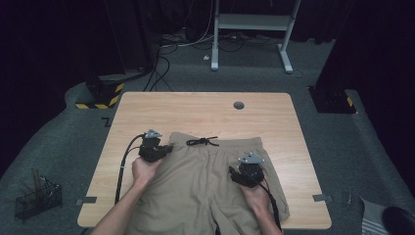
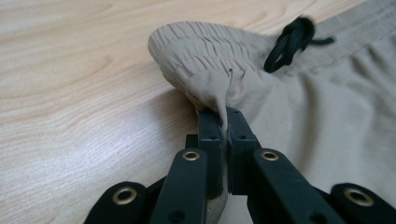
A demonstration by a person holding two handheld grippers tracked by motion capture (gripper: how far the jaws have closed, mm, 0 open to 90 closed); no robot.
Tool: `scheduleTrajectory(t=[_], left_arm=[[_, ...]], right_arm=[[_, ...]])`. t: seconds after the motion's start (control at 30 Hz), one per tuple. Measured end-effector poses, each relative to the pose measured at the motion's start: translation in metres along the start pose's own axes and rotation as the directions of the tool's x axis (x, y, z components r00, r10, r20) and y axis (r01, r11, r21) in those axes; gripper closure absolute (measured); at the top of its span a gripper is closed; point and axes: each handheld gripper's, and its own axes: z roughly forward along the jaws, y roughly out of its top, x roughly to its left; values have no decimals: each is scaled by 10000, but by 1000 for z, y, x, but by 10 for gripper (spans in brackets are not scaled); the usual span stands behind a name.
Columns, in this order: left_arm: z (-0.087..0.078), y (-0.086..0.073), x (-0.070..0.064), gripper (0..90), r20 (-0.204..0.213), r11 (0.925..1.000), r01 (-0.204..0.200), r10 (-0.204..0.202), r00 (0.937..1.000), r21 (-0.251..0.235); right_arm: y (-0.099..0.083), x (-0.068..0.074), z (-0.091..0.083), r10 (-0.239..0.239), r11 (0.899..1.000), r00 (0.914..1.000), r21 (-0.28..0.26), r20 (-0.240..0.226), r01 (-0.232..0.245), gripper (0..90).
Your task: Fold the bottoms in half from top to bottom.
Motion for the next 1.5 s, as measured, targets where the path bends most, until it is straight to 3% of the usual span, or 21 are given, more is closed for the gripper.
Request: scheduleTrajectory(t=[0.13, 0.27, 0.37, 0.47, 0.6, 0.83, 1.07, 1.13, 1.5], left_arm=[[-5, 2, -1, 872, 283, 9996, 191, -185, 9994, -216], [-9, 3, -1, 873, 463, 9989, 318, -302, 9985, -348], [-14, 5, -3, 873, 624, 9985, 288, -259, 9977, -455], [-17, 11, -6, 873, 636, 9987, 37, -4, 9980, -511], [-21, 18, -9, 873, 950, 9973, 155, -85, 9954, -724], [-26, 28, -12, 873, 1036, 9965, 77, 10, 9946, -831], [-31, 40, -15, 874, 1239, 9946, 212, -85, 9923, -1017], [-34, 43, -13, 874, 1480, 9918, 472, -293, 9886, -1190], [-41, 61, -12, 874, 1352, 9880, 457, -256, 9905, -1473]], right_arm=[[0, 4, -3, 24, 9998, 9998, -216, -172, -28, 429], [4, 16, -11, -348, 9980, 9977, -549, -585, 316, 437], [6, 24, -7, -627, 9976, 9951, -355, -763, 601, 437], [5, 28, 0, -755, 9971, 9939, -122, -805, 747, 437], [4, 31, 4, -797, 9968, 9938, -70, -770, 794, 435], [9, 34, 9, -745, 9972, 9941, -35, -793, 744, 434], [15, 39, 16, -723, 9974, 9945, -36, -758, 723, 434], [18, 41, 18, -649, 9979, 9950, -12, -761, 650, 434], [43, 65, 44, -845, 9963, 9920, 65, -940, 855, 422]])
